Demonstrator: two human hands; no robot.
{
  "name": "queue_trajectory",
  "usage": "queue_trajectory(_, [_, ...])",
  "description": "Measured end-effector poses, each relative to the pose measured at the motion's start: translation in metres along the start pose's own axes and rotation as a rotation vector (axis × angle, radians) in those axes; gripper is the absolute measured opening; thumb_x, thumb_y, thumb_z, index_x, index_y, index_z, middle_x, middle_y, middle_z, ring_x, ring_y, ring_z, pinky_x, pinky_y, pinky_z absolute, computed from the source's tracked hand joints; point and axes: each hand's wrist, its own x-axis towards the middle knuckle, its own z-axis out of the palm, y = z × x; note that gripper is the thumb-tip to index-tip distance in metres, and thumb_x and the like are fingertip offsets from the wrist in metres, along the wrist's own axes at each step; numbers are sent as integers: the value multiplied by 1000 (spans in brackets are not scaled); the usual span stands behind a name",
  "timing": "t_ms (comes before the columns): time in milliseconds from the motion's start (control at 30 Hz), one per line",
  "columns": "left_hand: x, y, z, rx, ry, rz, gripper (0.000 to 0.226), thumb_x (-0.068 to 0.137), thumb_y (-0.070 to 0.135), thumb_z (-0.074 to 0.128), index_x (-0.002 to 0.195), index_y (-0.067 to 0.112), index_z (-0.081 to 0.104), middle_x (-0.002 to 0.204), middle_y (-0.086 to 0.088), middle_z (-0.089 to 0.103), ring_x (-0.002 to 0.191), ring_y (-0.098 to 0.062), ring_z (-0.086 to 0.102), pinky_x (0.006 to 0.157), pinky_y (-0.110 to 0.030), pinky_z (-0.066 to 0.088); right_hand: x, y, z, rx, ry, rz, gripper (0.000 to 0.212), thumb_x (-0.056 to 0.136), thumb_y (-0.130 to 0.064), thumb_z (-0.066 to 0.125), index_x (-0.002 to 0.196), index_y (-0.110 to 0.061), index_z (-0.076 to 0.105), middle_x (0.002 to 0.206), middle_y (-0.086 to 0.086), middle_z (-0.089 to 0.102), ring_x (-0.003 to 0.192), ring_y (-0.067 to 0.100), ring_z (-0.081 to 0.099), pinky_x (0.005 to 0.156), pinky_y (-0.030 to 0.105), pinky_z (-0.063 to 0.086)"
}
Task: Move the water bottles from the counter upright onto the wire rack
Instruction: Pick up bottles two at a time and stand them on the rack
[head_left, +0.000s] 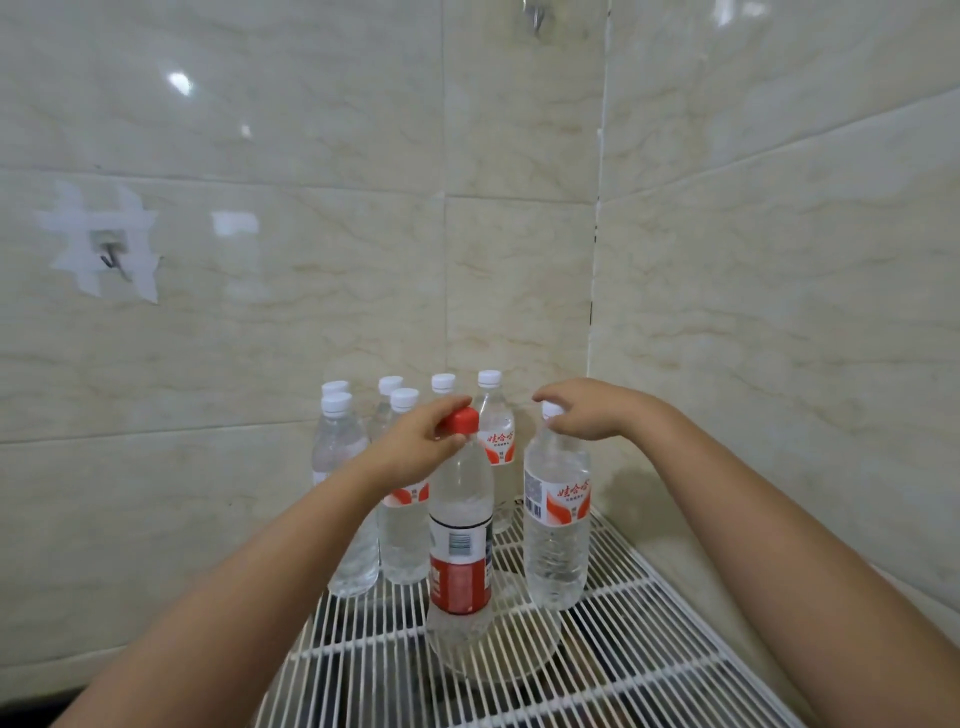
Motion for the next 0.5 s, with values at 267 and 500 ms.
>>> queue_trajectory(267, [5, 3, 25, 163, 426, -113, 39, 76, 37, 70, 102, 12, 52, 97, -2, 52, 84, -16, 49, 70, -27, 42, -1, 2, 6, 17, 69, 7, 50, 96, -23, 42, 142, -12, 29, 150, 8, 33, 137, 23, 34, 110, 34, 29])
queue_trajectory(500, [11, 0, 27, 116, 391, -151, 38, 85, 32, 62, 112, 9, 50, 107, -8, 61, 85, -18, 51, 73, -29, 43, -4, 4, 15, 42, 128, 10, 56, 93, -27, 47, 143, -16, 26, 147, 9, 37, 131, 26, 40, 104, 35, 37])
